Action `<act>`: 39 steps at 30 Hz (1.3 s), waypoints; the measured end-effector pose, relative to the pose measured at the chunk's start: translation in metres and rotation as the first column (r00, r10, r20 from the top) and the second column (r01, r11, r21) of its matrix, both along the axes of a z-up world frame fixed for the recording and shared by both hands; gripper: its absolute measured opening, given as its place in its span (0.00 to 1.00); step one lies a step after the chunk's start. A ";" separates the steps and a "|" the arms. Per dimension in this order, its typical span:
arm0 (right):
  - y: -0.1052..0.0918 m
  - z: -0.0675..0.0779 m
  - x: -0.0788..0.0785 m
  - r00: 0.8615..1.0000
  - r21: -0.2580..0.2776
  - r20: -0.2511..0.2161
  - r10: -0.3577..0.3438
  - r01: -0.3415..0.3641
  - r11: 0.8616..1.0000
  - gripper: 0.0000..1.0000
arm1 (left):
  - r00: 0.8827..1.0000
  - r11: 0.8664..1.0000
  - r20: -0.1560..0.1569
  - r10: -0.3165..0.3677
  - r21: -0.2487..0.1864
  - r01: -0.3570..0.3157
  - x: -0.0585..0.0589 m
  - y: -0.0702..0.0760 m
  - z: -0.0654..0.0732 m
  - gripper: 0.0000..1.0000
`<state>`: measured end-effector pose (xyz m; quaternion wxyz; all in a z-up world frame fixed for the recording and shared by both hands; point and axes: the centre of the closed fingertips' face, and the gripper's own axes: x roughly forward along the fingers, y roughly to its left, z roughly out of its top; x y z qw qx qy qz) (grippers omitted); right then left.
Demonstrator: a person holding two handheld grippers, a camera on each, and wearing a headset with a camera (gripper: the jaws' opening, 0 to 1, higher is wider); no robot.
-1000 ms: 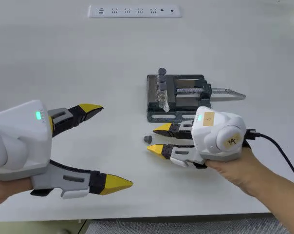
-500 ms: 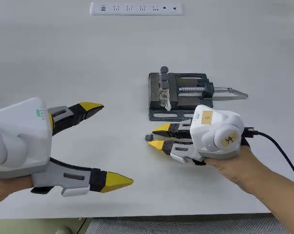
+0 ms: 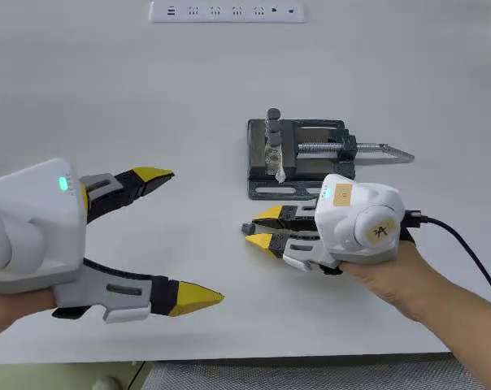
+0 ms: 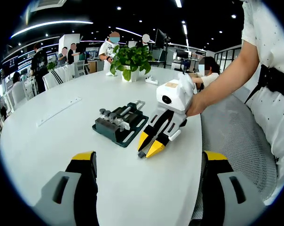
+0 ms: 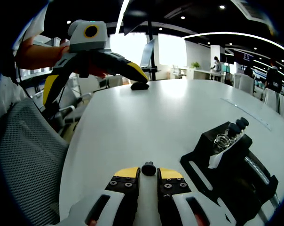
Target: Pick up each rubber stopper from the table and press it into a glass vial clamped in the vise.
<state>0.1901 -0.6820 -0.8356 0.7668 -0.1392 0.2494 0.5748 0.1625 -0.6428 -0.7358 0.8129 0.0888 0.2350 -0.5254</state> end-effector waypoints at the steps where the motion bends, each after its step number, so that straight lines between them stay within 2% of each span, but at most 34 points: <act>1: 0.000 0.000 0.000 1.000 -0.002 0.002 0.002 -0.002 1.000 0.10 | 1.000 1.000 0.001 -0.001 0.002 0.001 0.000 0.000 0.000 0.92; 17: -0.001 -0.002 0.001 1.000 -0.014 0.005 -0.001 0.001 1.000 0.08 | 1.000 1.000 0.000 -0.001 -0.007 0.001 0.000 -0.001 0.000 0.91; 23: -0.007 0.005 0.000 1.000 -0.011 0.003 0.019 -0.019 1.000 0.08 | 1.000 1.000 0.004 -0.005 -0.011 0.005 0.001 -0.002 0.001 0.87; 25: -0.011 0.012 0.000 1.000 -0.008 0.005 0.026 -0.026 1.000 0.07 | 1.000 1.000 0.010 -0.009 -0.013 0.009 0.002 -0.004 0.003 0.86; 30: -0.027 0.043 0.002 0.999 0.013 0.016 0.048 -0.048 0.999 0.07 | 1.000 0.999 0.022 -0.003 -0.046 0.004 0.009 -0.012 0.013 0.77; 32: -0.034 0.059 0.003 0.998 0.031 0.017 0.058 -0.058 0.998 0.07 | 0.999 0.998 0.046 -0.005 -0.064 0.008 0.013 -0.016 0.021 0.73; 37: -0.044 0.100 0.000 0.995 0.071 0.028 0.096 -0.098 0.993 0.07 | 0.997 0.996 0.075 -0.033 -0.078 0.039 0.019 -0.031 0.035 0.60; 39: -0.047 0.117 -0.002 0.993 0.091 0.031 0.110 -0.113 0.989 0.07 | 0.993 0.992 0.099 -0.058 -0.104 0.068 0.020 -0.041 0.046 0.54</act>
